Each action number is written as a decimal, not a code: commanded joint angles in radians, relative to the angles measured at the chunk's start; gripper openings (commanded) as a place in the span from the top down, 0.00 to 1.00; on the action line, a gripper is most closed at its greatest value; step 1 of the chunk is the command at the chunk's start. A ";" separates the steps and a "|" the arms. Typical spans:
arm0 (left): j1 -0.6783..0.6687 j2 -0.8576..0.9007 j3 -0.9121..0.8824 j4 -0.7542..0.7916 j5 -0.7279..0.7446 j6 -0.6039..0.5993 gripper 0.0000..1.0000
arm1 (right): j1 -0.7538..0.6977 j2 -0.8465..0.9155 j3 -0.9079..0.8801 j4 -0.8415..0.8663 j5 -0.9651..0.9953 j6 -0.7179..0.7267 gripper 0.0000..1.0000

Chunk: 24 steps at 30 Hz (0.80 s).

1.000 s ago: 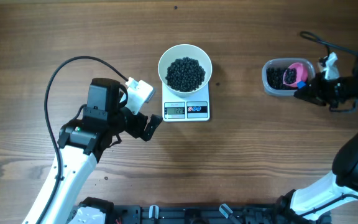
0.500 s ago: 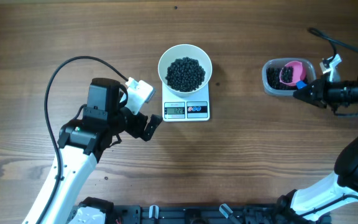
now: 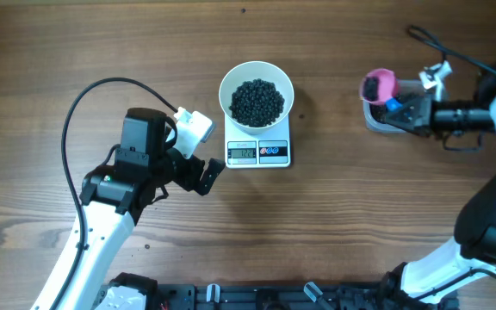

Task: Scoop item into bowl and weigh 150g on scale
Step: 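Carry filled pink scoop from tub over the white bowl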

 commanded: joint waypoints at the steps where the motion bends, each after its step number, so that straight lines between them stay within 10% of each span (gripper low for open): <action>1: -0.003 0.008 -0.010 0.002 0.016 0.002 0.00 | 0.108 -0.040 0.059 0.042 -0.053 0.085 0.96; 24: -0.003 0.008 -0.010 0.002 0.016 0.001 0.00 | 0.649 -0.040 0.174 0.289 0.380 0.419 0.96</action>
